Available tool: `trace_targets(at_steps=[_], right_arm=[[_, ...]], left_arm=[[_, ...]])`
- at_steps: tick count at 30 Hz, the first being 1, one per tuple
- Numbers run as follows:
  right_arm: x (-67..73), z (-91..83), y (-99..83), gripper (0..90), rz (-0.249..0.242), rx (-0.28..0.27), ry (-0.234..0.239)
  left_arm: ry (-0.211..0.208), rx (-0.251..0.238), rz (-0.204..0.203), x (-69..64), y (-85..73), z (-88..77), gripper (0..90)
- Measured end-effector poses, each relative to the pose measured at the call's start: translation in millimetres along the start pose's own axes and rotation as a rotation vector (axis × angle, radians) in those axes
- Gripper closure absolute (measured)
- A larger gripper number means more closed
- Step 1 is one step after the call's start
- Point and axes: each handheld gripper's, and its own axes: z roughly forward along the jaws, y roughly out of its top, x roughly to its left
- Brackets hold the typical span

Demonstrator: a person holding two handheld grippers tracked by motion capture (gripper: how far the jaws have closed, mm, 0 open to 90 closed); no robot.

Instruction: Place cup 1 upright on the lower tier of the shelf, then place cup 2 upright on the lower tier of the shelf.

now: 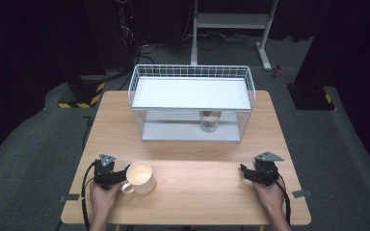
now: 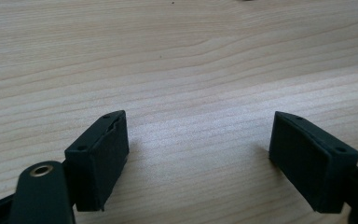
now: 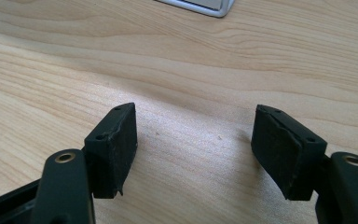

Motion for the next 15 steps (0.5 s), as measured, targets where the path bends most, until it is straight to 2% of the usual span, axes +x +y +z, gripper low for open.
trace_targets(at_steps=[3, 7, 11, 13, 15], right_arm=[[2.5, 0.0, 0.2, 31.5, -0.018, -0.005, -0.005], [1.8, 0.5, 0.6, 31.5, -0.003, 0.001, 0.006], [2.4, 0.3, 0.4, 31.6, -0.008, -0.001, 0.001], [2.7, 0.4, 0.4, 31.5, -0.017, -0.005, -0.003], [3.1, 0.3, 0.4, 31.6, -0.018, -0.005, -0.005]], left_arm=[[-0.007, 0.007, 0.012, 0.1, -0.9, -2.2, 22.7], [-0.014, -0.009, 0.037, -1.1, -3.8, -10.2, 25.6], [-0.035, -0.030, 0.017, 0.3, -4.8, -19.0, 25.5], [-0.067, -0.070, -0.024, 4.0, -8.1, -32.8, 25.5], [-0.086, -0.099, -0.040, 7.6, -11.0, -43.0, 24.8]])
